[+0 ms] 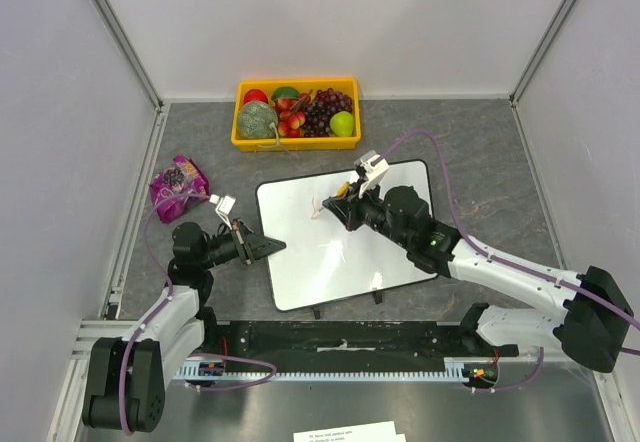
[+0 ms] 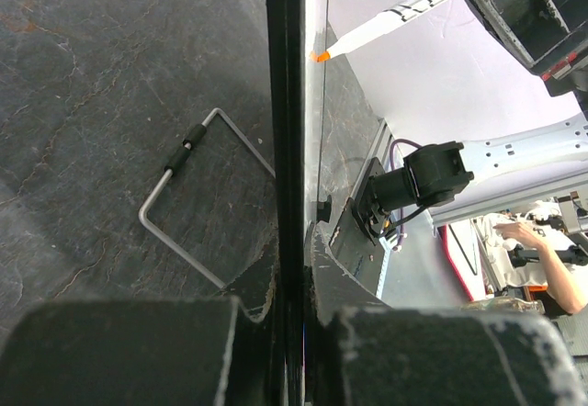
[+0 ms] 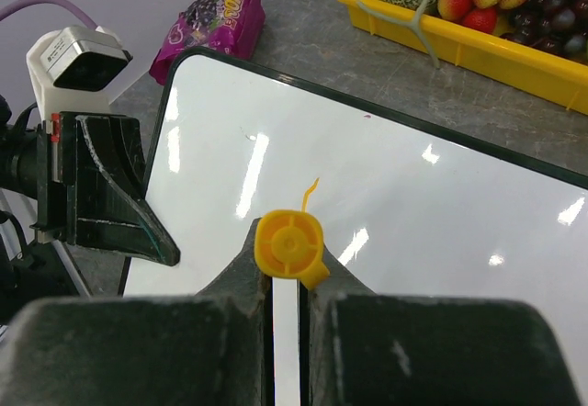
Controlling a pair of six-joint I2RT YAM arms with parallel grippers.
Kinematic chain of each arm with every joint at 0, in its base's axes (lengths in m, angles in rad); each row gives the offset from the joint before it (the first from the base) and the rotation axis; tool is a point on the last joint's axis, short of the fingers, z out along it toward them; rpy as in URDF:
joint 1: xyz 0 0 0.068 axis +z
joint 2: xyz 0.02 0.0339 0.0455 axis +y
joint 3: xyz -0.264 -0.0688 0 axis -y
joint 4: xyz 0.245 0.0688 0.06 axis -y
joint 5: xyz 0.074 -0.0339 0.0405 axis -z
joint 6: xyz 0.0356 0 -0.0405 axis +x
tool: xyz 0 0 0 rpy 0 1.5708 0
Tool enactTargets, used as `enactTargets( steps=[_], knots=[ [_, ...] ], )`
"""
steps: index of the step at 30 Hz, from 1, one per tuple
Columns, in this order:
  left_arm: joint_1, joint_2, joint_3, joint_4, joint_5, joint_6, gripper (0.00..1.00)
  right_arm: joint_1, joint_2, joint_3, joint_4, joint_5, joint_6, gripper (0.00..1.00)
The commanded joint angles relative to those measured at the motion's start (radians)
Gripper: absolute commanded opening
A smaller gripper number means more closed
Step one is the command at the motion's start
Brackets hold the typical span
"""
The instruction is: Write a sentence on the whiteboard
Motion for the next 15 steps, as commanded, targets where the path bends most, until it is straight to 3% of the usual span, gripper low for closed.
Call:
enactTargets(
  steps=[1,15],
  knots=[
    [-0.001,0.001,-0.023,0.003,-0.004,0.110,0.02,0.008,0.014,-0.008,0.014,-0.005,0.015,0.00],
    [0.000,-0.004,-0.024,0.003,-0.005,0.110,0.02,0.009,-0.002,0.030,0.074,-0.013,0.063,0.00]
  ],
)
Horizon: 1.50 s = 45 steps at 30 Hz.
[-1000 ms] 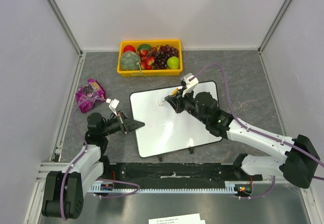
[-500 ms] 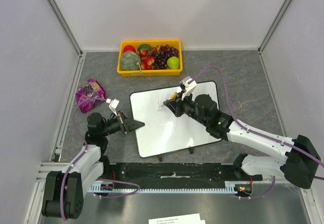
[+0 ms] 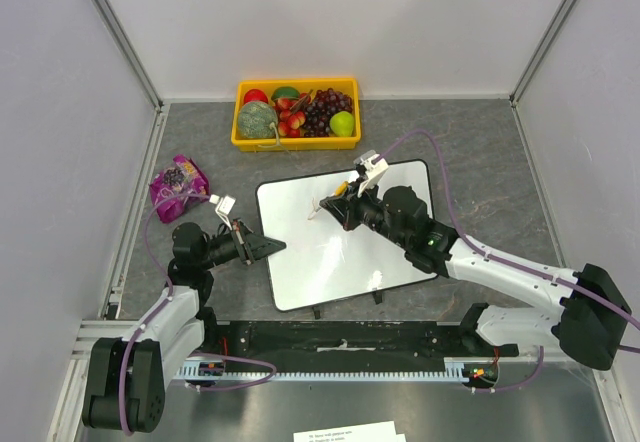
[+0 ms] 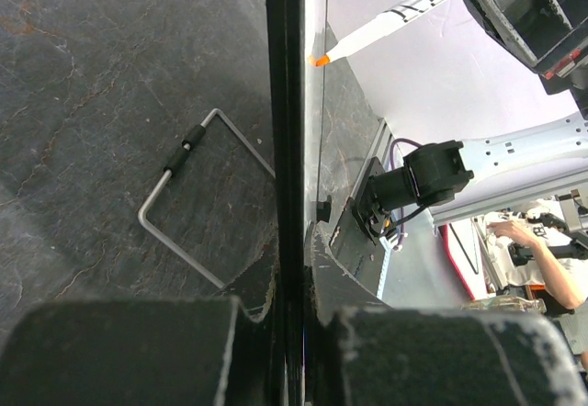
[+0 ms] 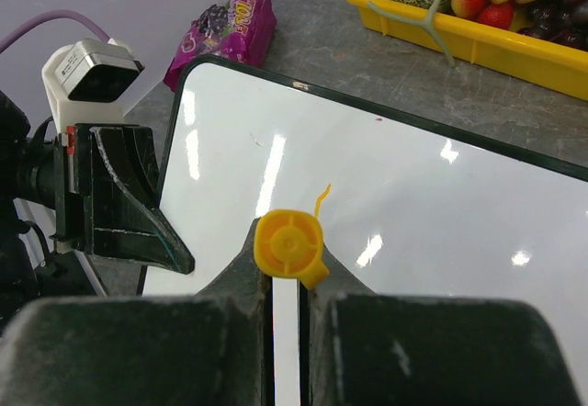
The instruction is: Write a sentence on the whiteboard
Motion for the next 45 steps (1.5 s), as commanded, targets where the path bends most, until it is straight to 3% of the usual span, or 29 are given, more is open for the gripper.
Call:
enactTargets(
  steps=[1,7,20,45],
  knots=[
    [-0.001,0.000,-0.022,-0.004,-0.007,0.110,0.02,0.003,-0.029,0.028,0.046,-0.014,0.019,0.00],
    [-0.001,-0.005,-0.022,-0.004,-0.005,0.109,0.02,0.003,-0.118,0.013,0.054,0.003,0.036,0.00],
    [-0.001,-0.006,-0.023,-0.007,-0.004,0.110,0.02,0.002,-0.110,0.018,-0.006,0.163,-0.015,0.00],
    [-0.001,-0.008,-0.023,-0.006,-0.002,0.110,0.02,0.002,-0.033,0.007,-0.031,0.131,-0.018,0.00]
  ],
)
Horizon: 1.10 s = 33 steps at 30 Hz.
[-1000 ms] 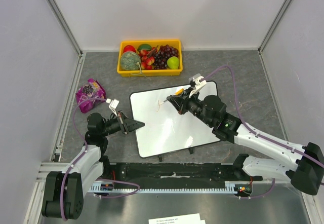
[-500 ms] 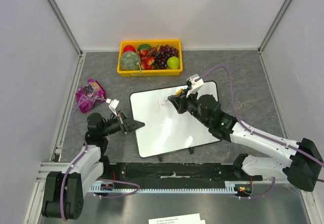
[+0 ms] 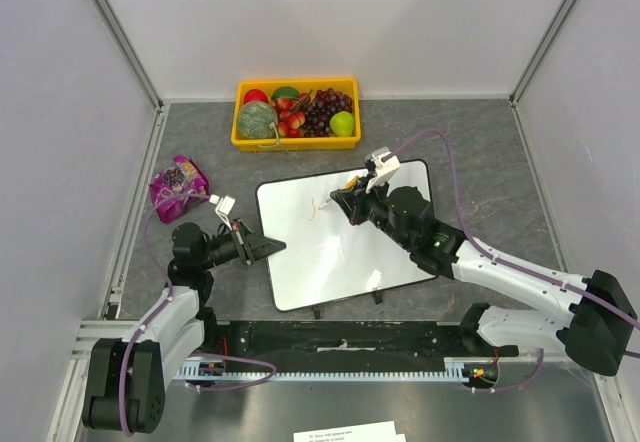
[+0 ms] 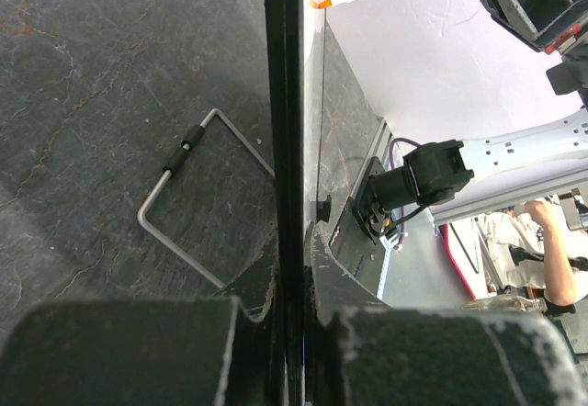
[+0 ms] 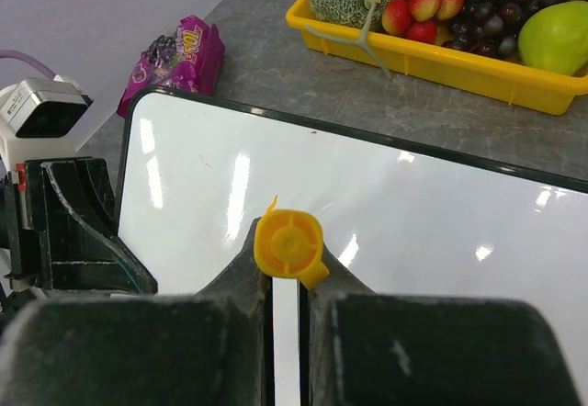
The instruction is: Write a sentence on the whiteboard
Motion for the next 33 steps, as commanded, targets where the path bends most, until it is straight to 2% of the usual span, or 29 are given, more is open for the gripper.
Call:
enactTargets(
  steps=[1,10,16,33],
  knots=[
    [-0.001,-0.003,-0.020,-0.007,-0.004,0.110,0.02,0.002,0.012,0.007,0.004,-0.017,-0.012,0.00],
    [-0.001,-0.004,-0.022,-0.007,-0.002,0.110,0.02,0.002,0.000,-0.019,-0.049,-0.045,-0.024,0.00],
    [-0.001,-0.001,-0.022,-0.009,-0.007,0.110,0.02,0.002,-0.027,-0.050,-0.066,-0.011,-0.027,0.00],
    [0.000,0.000,-0.022,-0.009,-0.002,0.110,0.02,0.003,-0.011,0.019,-0.062,0.083,-0.033,0.00]
  ],
)
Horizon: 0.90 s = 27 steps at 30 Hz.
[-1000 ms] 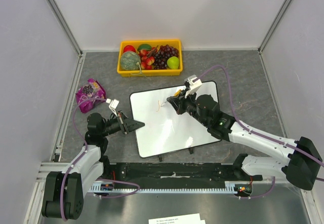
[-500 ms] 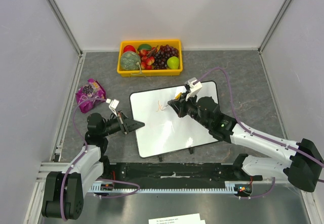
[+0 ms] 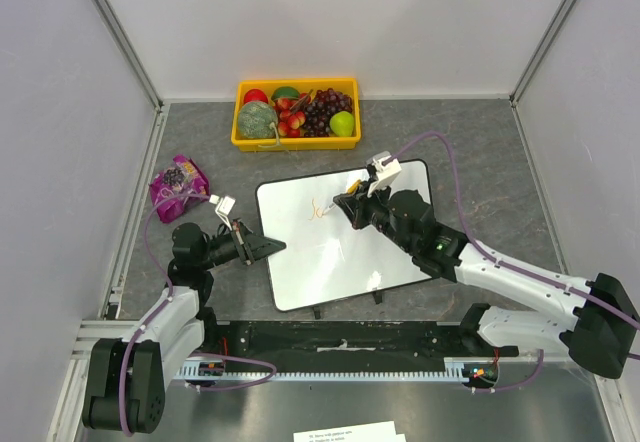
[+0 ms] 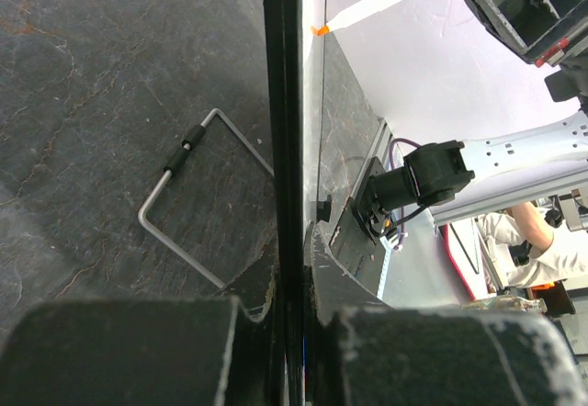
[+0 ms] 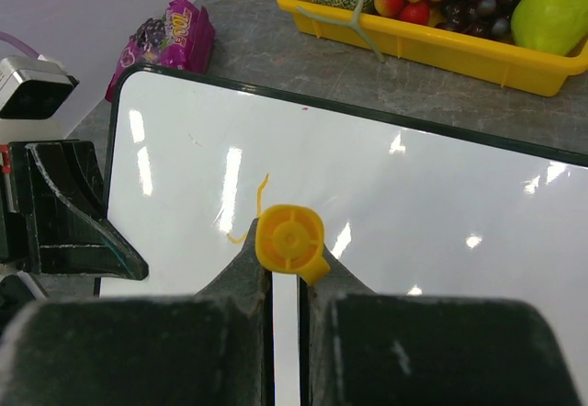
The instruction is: Write a sentence on the whiteboard
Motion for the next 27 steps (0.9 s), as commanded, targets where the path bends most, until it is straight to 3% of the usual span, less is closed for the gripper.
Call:
enactTargets(
  steps=[1,18,27],
  knots=[
    [-0.001,-0.001,-0.021,-0.008,-0.002,0.110,0.02,-0.003,0.016,0.050,-0.029,0.081,-0.033,0.00],
    [0.000,-0.004,-0.021,-0.008,-0.002,0.110,0.02,-0.005,0.060,0.092,0.012,-0.011,-0.016,0.00],
    [-0.001,-0.002,-0.021,-0.008,-0.001,0.110,0.02,-0.008,-0.027,0.053,0.019,0.018,-0.002,0.00]
  ],
)
